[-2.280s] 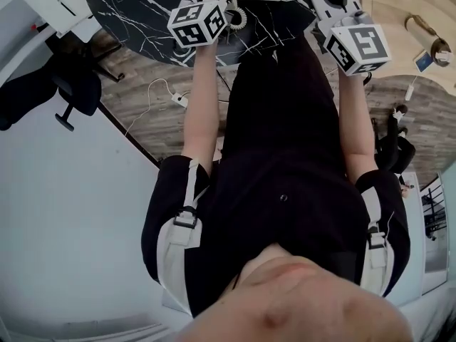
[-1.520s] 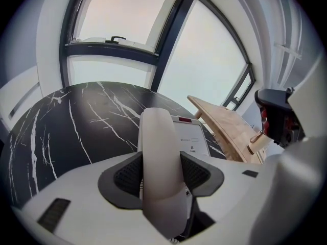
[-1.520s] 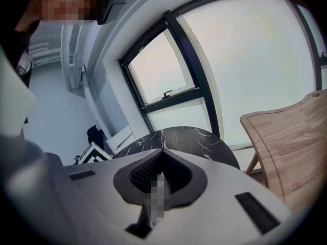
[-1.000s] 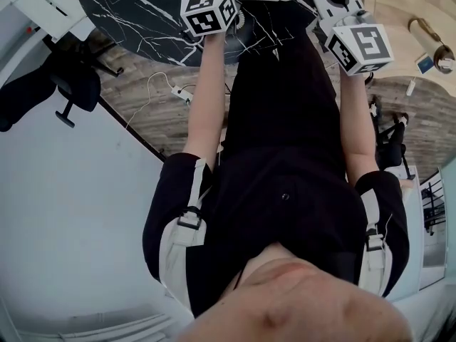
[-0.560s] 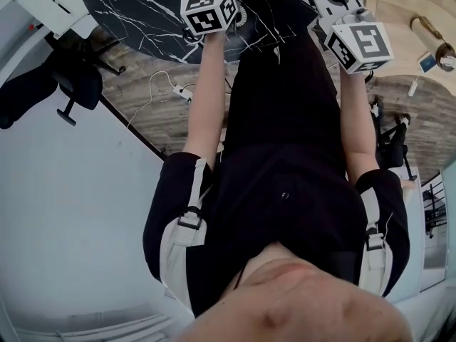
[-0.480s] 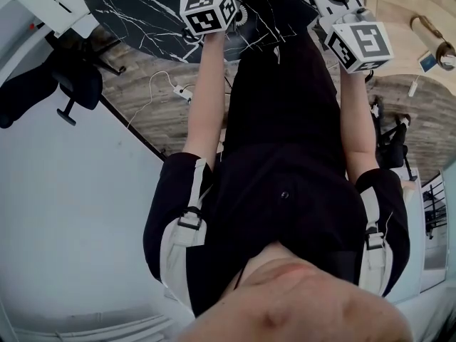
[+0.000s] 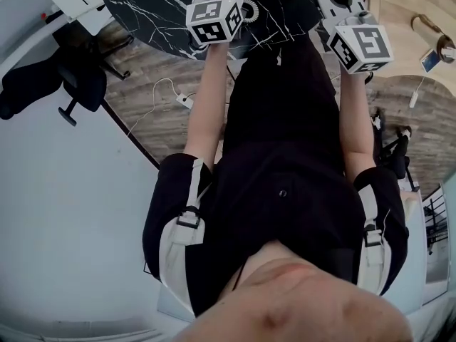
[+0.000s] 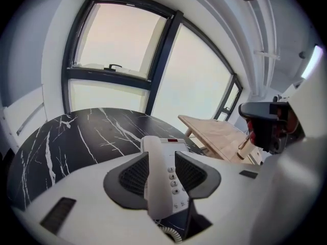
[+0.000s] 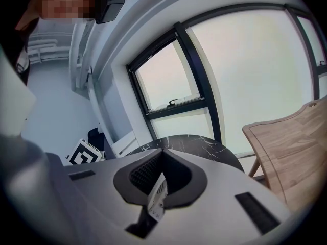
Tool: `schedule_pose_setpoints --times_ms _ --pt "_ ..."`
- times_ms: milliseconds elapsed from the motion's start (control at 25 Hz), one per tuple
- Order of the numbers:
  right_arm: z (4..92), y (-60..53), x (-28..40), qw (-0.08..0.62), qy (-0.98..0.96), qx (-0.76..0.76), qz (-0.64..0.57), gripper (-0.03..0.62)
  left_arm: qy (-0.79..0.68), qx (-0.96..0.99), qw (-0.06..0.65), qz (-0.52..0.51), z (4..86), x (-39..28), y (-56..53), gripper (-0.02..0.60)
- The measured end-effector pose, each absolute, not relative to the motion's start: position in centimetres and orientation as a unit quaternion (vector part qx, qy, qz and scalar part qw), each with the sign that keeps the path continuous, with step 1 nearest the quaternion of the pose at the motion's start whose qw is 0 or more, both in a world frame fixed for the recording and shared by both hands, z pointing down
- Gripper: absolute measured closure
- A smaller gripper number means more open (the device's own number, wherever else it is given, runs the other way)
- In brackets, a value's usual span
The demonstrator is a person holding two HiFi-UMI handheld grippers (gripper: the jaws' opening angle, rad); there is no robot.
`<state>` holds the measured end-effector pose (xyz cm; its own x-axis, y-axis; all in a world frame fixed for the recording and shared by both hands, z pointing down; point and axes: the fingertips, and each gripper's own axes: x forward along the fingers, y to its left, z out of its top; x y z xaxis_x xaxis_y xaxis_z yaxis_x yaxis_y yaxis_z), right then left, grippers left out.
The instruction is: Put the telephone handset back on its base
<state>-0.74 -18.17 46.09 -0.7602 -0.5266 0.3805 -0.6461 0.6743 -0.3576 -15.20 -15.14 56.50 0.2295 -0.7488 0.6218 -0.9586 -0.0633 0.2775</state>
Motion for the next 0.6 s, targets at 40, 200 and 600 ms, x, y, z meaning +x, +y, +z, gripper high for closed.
schedule_pose_setpoints --times_ms 40,200,600 --pt "45.6 -17.9 -0.9 0.121 -0.907 0.326 0.236 0.565 -0.600 0.716 0.324 0.154 55.7 -15.2 -14.9 0.412" --pt "43.9 -16.7 -1.1 0.115 -0.909 0.340 0.213 0.565 -0.600 0.729 0.302 0.129 52.7 -15.3 -13.7 0.456" --pt "39.0 -14.3 -0.4 0.087 -0.909 0.371 0.167 0.565 -0.594 0.763 0.239 0.088 45.3 -15.7 -11.0 0.528"
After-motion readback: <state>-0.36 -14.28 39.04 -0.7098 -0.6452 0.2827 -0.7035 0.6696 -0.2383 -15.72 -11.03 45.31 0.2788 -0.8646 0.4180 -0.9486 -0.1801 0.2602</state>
